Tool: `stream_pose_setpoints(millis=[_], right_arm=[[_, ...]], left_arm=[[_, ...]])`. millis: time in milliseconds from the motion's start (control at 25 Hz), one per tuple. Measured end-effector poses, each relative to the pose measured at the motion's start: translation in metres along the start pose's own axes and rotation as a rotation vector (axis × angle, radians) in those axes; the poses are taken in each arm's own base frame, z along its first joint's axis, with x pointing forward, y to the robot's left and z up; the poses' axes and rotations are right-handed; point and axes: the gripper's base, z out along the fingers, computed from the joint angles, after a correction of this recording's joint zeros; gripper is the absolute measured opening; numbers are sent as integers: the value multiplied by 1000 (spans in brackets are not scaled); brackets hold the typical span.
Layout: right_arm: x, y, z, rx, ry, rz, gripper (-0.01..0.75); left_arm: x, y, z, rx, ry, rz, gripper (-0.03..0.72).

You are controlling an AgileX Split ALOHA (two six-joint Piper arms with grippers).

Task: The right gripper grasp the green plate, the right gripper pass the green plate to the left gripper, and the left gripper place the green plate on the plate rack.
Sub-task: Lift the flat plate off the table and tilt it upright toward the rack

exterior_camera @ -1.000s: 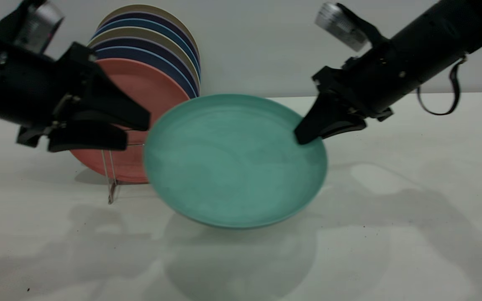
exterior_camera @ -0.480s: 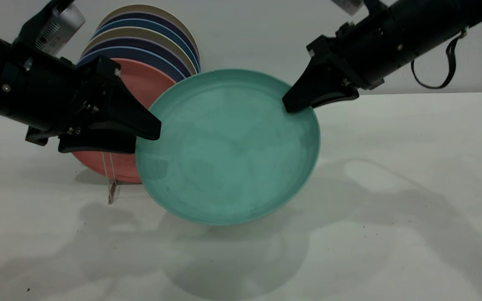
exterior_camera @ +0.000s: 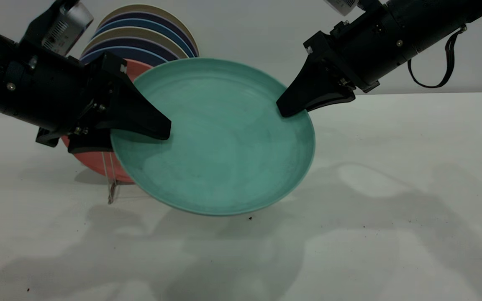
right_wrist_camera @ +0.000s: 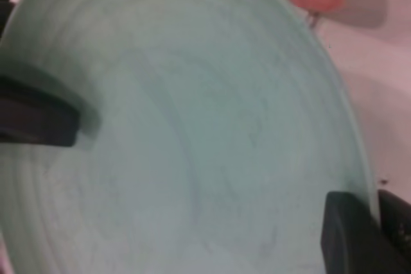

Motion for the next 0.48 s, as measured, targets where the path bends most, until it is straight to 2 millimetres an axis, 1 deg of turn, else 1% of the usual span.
stream_pose_setpoints(millis=[160,240,280,320,440,480], right_arm=[[-2,6,0,-62,-26,15,22],[-3,7,0,-72,-38,14,27],[-4,7,0,-74,-42,14,30],[-4,7,0,-75,-46,15,35],[-5,5,-1,-62,-53,12,77],[-5,5,-1,-60,-54,12,99]], left_arm=[[-1,-1,0,10,-9,-15,441],[-2,-2,0,17,-18,-26,410],[-2,-2,0,19,-23,-31,374],[-3,-2,0,21,-25,-34,322],[-3,-4,0,48,-26,-44,144],[-3,-5,0,53,-28,-42,143]])
